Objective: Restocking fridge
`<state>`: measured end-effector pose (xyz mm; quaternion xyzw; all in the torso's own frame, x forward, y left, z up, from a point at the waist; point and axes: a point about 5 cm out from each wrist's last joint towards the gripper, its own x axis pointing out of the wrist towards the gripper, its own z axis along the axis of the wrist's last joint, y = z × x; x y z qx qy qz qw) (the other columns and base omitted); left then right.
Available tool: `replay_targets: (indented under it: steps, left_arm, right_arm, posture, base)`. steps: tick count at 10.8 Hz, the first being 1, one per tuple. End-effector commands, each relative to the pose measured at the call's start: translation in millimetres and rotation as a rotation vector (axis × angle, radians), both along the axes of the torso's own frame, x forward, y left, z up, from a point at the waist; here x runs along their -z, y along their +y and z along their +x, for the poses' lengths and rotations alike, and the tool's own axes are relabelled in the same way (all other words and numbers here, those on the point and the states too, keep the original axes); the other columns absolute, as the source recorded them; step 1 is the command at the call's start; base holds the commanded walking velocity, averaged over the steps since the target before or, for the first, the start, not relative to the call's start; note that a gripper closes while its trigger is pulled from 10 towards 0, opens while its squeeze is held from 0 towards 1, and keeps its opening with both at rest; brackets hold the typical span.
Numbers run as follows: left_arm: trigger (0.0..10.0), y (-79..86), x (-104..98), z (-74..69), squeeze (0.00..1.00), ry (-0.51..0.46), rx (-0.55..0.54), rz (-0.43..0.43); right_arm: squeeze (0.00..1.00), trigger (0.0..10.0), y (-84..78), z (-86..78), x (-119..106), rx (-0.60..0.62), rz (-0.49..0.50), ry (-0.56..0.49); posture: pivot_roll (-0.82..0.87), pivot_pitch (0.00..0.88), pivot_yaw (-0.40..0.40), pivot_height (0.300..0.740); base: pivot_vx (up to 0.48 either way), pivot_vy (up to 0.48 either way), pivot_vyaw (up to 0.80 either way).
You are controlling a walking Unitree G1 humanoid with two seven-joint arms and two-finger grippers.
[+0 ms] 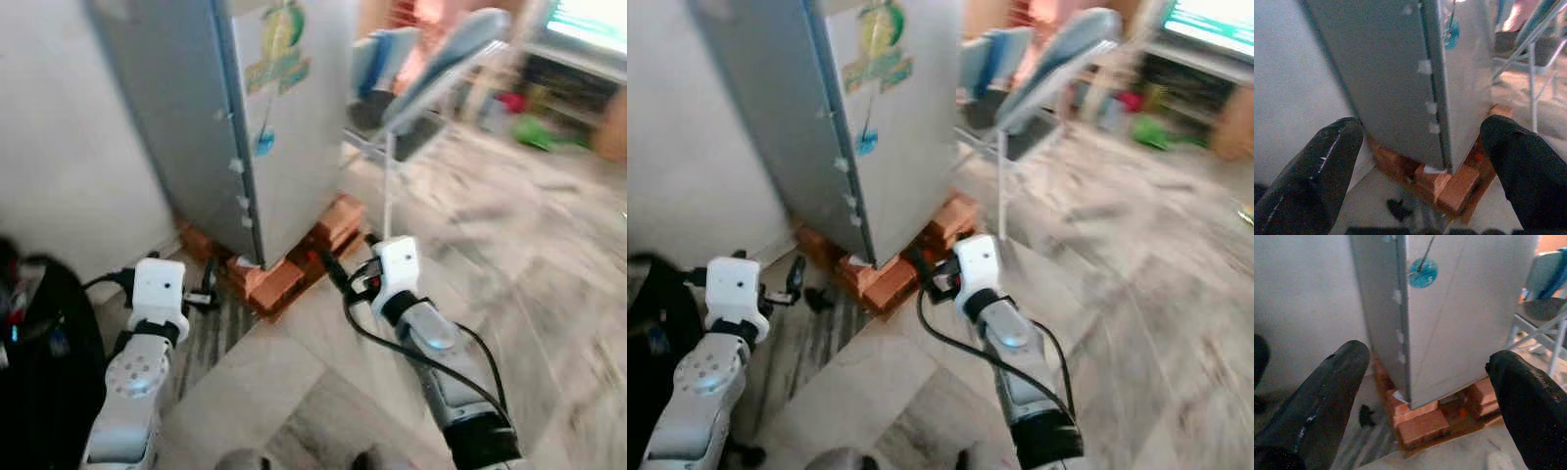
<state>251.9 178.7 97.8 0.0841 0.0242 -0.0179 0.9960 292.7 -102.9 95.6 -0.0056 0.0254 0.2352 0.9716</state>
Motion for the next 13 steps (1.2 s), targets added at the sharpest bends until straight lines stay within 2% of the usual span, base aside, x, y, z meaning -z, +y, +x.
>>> replay_targets:
  steps: [1,3,5,7,8,9,11,13]
  left_arm:
    - [10.0,-9.1,-1,0.0,0.0,-0.008,0.03,-0.008]
    - [10.0,-12.5,5,-4.7,0.0,0.016,0.039,-0.025]
    - [10.0,-13.8,3,-3.6,0.0,0.005,0.047,-0.032]
    - [10.0,-16.9,4,-4.6,0.0,0.011,0.054,-0.051]
    - [10.0,-16.9,5,-5.7,0.0,0.013,0.022,-0.108]
    - [10.0,-20.1,4,-7.1,0.0,0.012,0.049,-0.096]
    - [10.0,-14.1,5,-7.7,0.0,0.03,0.008,-0.096]
    - [10.0,-10.4,4,-7.4,0.0,0.026,0.001,-0.098]
  right_arm:
    - [0.0,10.0,-9.5,2.7,-5,0.021,-0.012,-0.024]
    - [0.0,10.0,-12.6,4.7,-5,0.032,-0.019,-0.025]
    - [0.0,10.0,-12.0,4.4,-5,0.034,-0.016,-0.028]
    - [0.0,10.0,-11.7,1.7,-3,0.032,-0.017,-0.019]
    - [0.0,10.0,-12.2,1.3,-2,0.034,-0.03,-0.02]
    - [0.0,10.0,-12.5,0.9,0,0.039,-0.03,-0.011]
    - [0.0,10.0,-12.2,-0.7,1,0.037,-0.033,-0.009]
    - [0.0,10.0,-14.3,-0.8,1,0.051,-0.031,-0.007]
  posture:
    - [0.1,0.085,0.012,0.74]
    - [0.1,0.082,0.011,0.74]
    - [0.1,0.083,0.009,0.74]
    - [0.1,0.088,0.008,0.74]
    - [0.1,0.089,0.008,0.74]
    - [0.1,0.089,0.008,0.74]
    - [0.1,0.093,0.005,0.74]
    - [0.1,0.095,0.005,0.74]
  base:
    - [0.45,0.0,0.0]
    - [0.441,0.0,0.0]
    - [0.433,0.0,-0.68]
    - [0.358,0.311,-0.21]
    - [0.0,0.458,0.0]
    - [0.0,0.0,-0.8]
    - [0.0,0.0,-0.8]
    - [0.0,0.48,-0.69]
